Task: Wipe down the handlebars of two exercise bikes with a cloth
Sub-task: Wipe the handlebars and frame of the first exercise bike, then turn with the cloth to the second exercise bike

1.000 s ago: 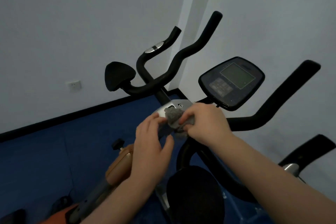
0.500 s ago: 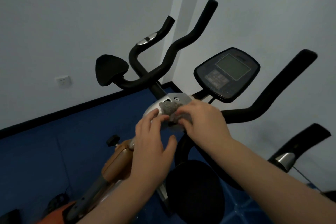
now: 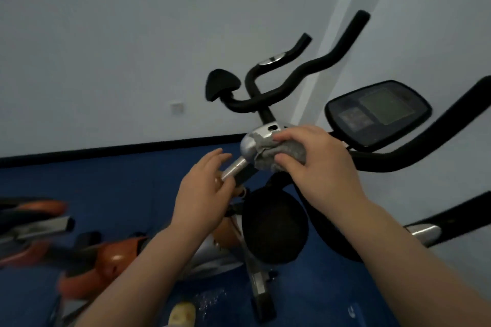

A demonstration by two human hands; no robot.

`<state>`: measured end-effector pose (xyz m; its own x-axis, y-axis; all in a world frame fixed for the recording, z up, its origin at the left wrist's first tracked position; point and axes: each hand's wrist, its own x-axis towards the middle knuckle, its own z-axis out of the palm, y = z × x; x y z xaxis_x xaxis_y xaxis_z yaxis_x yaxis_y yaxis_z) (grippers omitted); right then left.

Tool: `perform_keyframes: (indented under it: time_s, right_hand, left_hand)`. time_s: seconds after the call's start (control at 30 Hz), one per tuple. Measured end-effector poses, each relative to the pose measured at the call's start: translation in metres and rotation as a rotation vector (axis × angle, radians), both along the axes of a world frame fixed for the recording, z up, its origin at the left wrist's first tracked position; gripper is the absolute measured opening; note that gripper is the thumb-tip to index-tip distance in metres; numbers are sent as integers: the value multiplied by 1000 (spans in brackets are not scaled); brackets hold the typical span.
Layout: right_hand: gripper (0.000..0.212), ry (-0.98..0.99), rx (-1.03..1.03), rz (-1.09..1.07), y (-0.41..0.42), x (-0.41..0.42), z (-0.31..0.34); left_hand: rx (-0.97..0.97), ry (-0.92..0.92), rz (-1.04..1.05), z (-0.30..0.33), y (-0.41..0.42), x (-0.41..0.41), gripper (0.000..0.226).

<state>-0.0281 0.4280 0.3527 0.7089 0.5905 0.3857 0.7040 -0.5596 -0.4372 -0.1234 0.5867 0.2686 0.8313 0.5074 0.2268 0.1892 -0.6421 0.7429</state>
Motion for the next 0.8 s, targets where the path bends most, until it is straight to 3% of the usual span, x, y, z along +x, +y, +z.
perform_keyframes:
  time_s: [0.2, 0.5, 0.8]
  right_hand:
    - [25, -58, -133, 301, 4, -71, -27]
    - [23, 59, -262, 710, 40, -189, -69]
    - [21, 62, -301, 855, 94, -283, -74]
  left_hand:
    - [67, 79, 254, -12, -22, -99, 40]
    - [63, 291, 715, -20, -45, -282, 38]
    - [38, 323, 854, -14, -19, -390, 41]
